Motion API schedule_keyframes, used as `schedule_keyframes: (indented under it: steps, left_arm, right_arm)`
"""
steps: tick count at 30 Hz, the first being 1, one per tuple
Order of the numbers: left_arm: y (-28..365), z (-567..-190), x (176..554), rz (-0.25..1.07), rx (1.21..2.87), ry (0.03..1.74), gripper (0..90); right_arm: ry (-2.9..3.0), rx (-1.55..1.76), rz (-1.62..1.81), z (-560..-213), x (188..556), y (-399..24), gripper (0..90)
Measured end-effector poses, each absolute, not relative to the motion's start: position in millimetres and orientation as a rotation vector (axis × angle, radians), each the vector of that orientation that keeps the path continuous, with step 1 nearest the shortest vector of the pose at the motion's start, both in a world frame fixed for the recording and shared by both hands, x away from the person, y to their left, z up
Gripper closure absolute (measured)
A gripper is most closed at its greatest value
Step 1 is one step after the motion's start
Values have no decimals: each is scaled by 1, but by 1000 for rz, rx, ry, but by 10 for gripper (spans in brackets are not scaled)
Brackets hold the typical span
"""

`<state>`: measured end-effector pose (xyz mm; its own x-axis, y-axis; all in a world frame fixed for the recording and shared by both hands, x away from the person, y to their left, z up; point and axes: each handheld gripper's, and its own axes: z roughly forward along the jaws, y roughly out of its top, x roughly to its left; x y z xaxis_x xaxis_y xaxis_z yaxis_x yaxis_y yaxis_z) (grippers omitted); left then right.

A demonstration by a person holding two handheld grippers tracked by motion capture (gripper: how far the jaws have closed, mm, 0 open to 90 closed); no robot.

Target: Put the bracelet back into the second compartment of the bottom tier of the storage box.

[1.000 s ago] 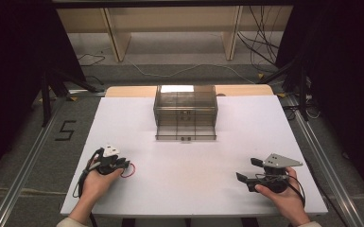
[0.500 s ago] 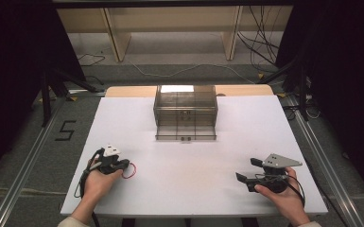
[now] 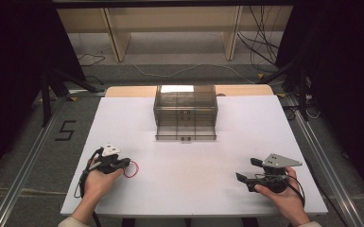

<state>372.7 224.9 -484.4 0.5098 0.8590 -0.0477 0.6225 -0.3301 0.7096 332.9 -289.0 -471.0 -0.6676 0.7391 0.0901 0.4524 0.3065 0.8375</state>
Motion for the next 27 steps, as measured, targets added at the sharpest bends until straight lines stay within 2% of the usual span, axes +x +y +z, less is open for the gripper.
schedule_keyframes:
  steps: [27]
  left_arm:
    - [218,-474,374,468,2025,1159,877]
  right_arm:
    - [2264,1067,1303,-472,334,-289,167]
